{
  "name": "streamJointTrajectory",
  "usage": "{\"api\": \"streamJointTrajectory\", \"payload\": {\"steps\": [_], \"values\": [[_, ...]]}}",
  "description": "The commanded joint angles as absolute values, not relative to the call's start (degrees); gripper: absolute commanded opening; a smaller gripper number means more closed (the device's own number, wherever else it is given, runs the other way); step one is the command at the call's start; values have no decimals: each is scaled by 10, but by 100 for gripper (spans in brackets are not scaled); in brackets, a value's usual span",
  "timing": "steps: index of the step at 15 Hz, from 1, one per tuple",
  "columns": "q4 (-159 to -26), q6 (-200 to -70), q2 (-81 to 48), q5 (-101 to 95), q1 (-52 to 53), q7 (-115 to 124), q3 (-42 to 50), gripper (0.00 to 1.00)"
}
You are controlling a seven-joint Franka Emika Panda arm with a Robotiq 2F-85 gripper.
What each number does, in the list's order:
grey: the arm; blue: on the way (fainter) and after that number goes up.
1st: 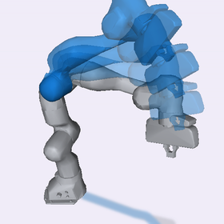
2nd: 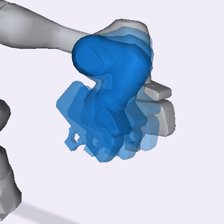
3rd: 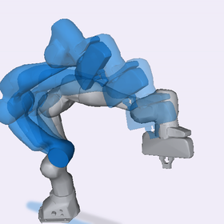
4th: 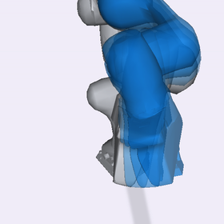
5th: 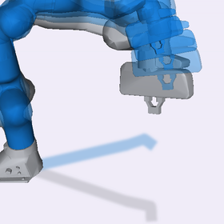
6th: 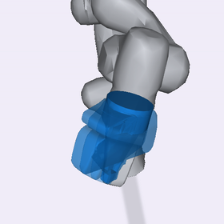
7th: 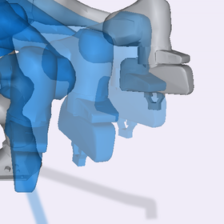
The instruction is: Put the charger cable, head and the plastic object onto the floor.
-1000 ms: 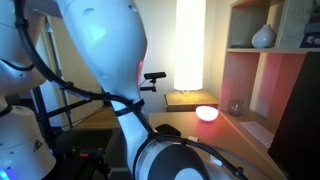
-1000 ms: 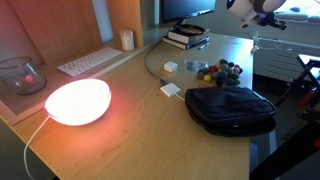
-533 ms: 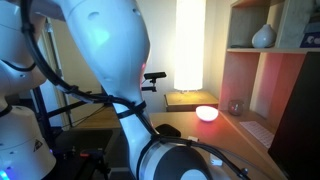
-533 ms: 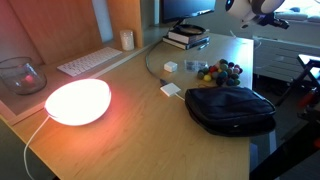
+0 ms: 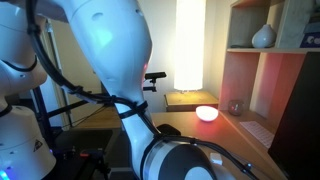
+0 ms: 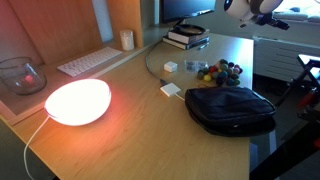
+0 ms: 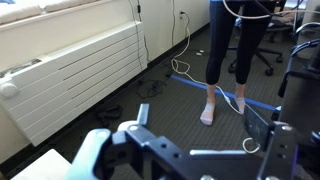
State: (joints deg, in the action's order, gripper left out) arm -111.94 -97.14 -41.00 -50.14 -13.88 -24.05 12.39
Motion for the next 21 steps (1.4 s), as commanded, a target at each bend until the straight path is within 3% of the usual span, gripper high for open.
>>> {"api": "streamJointTrajectory", "payload": {"steps": [1,15,19,21], "values": [[-1109,-963,-400,-500,-145,-228,101,100],[-1190,-1115,-278,-459,-108,-445,-30,100],[-1179,-1079,-281,-429,-90,-558,-41,100],[-1153,-1035,-286,-394,-67,-507,-30,100]]}}
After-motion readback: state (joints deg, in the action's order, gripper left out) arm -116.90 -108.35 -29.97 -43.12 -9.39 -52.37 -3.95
